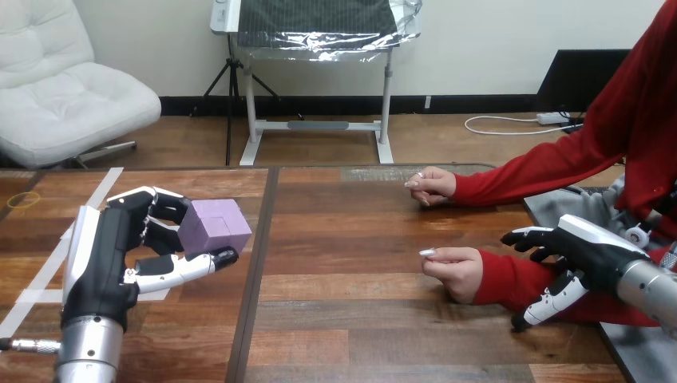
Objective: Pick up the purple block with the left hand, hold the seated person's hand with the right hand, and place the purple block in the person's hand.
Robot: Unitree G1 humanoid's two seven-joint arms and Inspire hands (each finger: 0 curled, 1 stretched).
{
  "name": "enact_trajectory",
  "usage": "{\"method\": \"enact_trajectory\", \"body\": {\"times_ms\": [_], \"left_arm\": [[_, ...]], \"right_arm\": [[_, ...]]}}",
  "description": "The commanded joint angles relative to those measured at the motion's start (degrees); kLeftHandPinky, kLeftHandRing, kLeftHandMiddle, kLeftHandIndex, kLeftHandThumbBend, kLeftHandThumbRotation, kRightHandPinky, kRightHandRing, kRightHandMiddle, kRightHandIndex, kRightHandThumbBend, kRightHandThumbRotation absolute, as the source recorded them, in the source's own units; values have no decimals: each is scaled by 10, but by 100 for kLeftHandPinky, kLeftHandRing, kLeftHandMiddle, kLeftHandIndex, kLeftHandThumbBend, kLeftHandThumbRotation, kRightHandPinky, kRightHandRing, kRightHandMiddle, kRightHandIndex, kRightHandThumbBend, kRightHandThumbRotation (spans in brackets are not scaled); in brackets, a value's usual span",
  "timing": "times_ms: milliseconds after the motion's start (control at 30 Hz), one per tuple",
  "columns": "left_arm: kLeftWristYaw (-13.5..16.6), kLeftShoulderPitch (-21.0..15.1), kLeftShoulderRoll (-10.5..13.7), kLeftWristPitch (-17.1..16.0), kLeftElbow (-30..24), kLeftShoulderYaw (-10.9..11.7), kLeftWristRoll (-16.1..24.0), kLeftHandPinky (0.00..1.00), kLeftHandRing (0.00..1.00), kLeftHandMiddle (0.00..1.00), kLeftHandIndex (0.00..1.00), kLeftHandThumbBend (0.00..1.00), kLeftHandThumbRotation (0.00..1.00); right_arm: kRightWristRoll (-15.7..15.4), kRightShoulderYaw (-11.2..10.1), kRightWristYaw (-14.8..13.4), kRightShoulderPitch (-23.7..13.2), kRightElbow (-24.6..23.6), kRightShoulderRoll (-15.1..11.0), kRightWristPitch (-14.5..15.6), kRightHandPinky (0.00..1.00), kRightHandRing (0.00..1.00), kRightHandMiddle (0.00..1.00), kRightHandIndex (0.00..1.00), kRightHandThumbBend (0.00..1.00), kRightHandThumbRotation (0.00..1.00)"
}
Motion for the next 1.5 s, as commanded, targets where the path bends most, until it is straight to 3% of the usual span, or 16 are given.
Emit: {"method": "enact_trajectory", "body": {"times_ms": [0,467,900,1467], "left_arm": [[0,-26,5,-17,-11,11,-6,37,39,40,40,64,0],[-5,-26,5,-27,-6,15,-12,36,38,40,40,63,0],[-2,-21,8,-15,-15,14,-3,36,39,41,40,63,0],[-1,-21,9,-22,-15,15,-3,36,38,40,41,62,0]], "right_arm": [[0,3,-3,-46,-3,-13,17,73,86,89,88,100,0],[-19,20,-30,-40,0,-7,16,70,81,85,84,99,0],[-34,39,-52,-38,4,1,13,67,74,77,77,92,0],[-58,65,-60,-44,10,7,23,49,54,60,62,78,0]]}}
